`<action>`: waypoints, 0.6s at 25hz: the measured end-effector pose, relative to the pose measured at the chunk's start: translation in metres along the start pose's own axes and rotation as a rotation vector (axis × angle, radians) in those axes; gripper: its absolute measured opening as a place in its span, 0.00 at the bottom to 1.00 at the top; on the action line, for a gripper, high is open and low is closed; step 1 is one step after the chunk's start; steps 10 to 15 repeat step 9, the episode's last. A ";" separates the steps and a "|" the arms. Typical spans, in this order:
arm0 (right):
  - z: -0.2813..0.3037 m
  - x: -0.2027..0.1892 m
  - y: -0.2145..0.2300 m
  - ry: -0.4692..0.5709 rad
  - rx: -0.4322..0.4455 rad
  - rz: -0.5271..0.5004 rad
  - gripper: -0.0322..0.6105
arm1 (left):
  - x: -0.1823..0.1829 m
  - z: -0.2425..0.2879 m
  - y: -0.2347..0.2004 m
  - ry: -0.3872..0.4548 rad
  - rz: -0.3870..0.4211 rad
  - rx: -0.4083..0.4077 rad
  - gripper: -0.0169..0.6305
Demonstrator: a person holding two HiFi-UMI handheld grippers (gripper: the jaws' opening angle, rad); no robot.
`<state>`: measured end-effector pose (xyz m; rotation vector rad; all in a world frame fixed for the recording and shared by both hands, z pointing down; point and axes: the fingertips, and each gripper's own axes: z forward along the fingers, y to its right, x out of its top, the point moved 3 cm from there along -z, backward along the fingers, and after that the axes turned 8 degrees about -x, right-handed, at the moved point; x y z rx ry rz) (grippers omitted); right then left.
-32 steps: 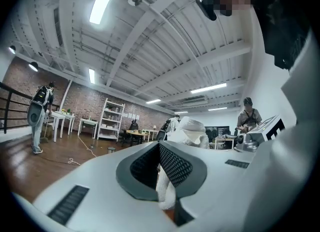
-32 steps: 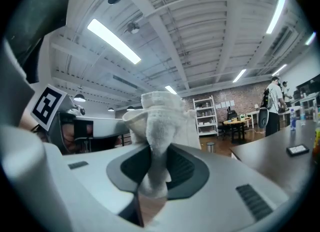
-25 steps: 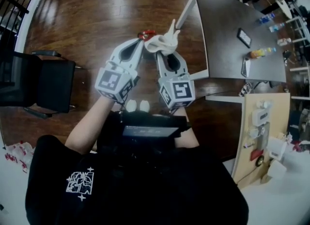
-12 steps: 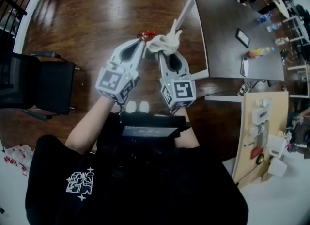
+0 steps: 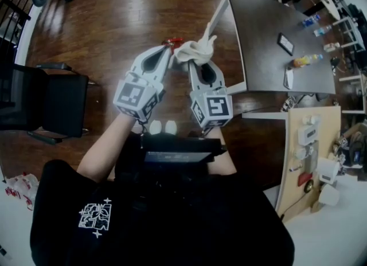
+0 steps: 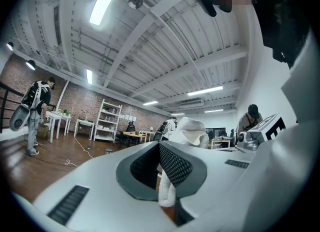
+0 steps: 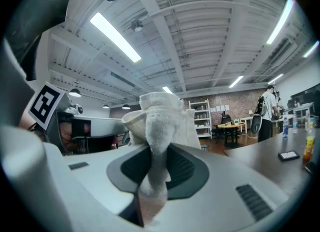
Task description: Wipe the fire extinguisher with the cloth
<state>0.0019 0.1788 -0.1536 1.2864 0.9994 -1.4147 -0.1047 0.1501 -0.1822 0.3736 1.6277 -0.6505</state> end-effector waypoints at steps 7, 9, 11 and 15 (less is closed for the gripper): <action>-0.004 0.003 -0.002 0.012 -0.011 0.002 0.20 | 0.000 -0.005 -0.001 -0.005 0.005 0.000 0.03; -0.005 0.003 -0.002 0.011 -0.014 -0.001 0.20 | 0.000 -0.007 -0.001 -0.004 0.005 0.000 0.03; -0.005 0.003 -0.002 0.011 -0.014 -0.001 0.20 | 0.000 -0.007 -0.001 -0.004 0.005 0.000 0.03; -0.005 0.003 -0.002 0.011 -0.014 -0.001 0.20 | 0.000 -0.007 -0.001 -0.004 0.005 0.000 0.03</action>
